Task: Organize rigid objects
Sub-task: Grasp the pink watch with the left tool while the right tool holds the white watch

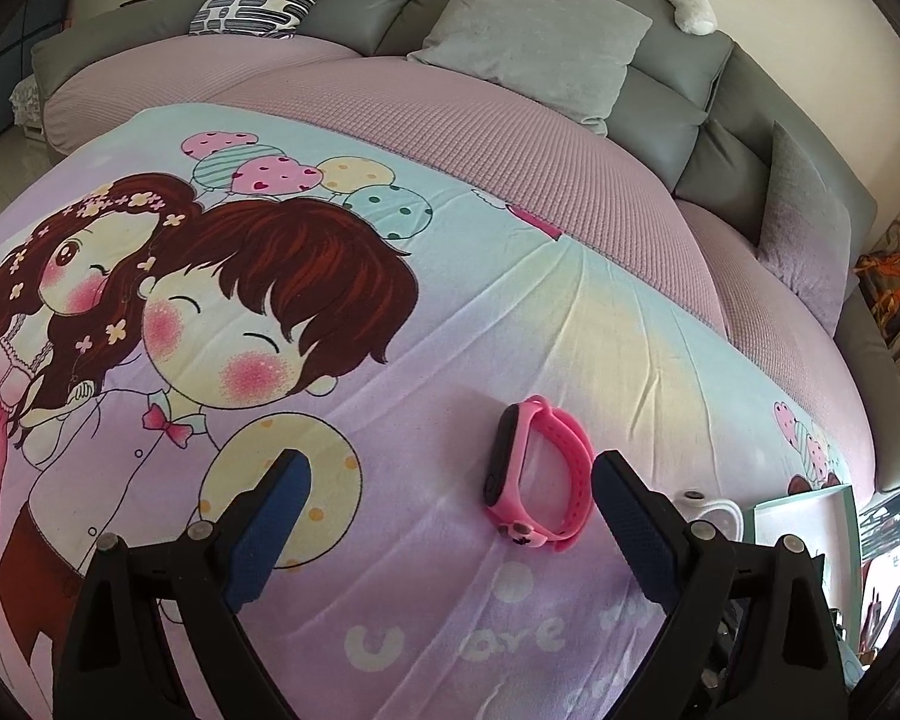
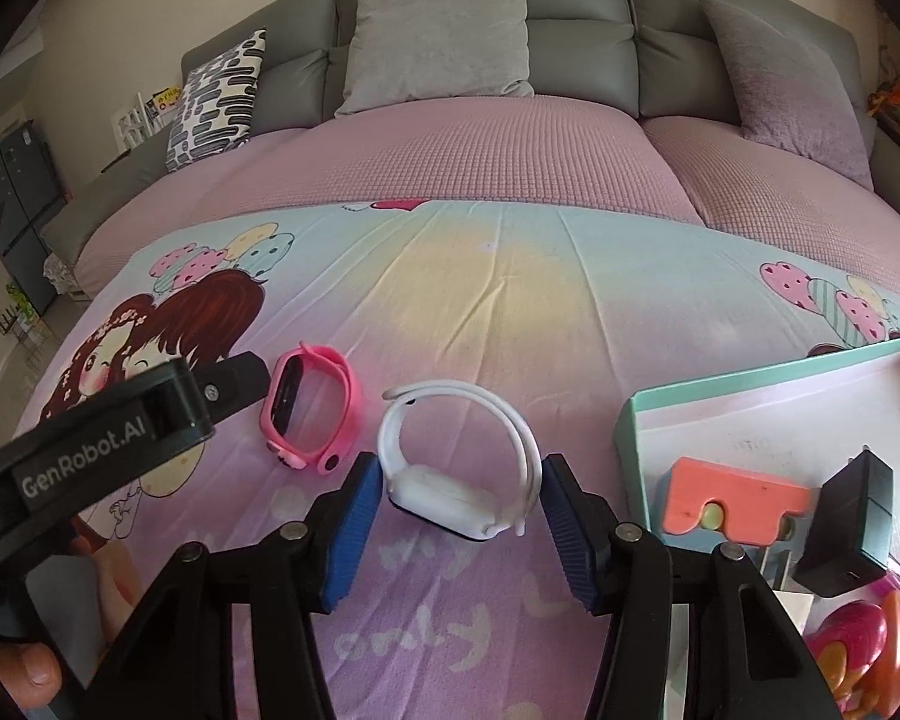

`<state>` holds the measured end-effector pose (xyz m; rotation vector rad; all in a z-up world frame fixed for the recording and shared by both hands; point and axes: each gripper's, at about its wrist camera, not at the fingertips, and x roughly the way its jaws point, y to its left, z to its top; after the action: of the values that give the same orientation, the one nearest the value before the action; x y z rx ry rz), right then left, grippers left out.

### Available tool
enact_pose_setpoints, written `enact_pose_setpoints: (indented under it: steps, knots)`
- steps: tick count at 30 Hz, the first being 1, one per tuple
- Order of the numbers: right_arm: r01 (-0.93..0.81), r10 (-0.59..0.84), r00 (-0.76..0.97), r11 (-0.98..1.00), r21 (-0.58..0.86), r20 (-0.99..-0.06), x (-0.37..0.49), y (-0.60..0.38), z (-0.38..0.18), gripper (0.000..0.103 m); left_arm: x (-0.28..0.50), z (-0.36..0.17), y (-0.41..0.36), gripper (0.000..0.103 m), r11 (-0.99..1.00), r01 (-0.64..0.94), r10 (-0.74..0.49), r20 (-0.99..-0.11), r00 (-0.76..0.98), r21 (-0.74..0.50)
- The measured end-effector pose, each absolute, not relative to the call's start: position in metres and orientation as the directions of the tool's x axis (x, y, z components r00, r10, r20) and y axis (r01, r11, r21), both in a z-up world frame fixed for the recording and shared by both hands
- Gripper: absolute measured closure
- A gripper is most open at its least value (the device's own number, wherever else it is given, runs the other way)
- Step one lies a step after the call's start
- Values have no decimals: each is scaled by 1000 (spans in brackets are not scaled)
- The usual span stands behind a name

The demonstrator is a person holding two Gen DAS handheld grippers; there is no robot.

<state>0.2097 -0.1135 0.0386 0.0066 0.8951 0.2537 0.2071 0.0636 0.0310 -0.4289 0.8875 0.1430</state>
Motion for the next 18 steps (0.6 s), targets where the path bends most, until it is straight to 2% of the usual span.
enact_pose_setpoints:
  steps: [18]
  knots:
    - [-164,188,630,981,108,-753,209,-143,60,46,223,24,33,8,945,-245,-30,-802,597,-218]
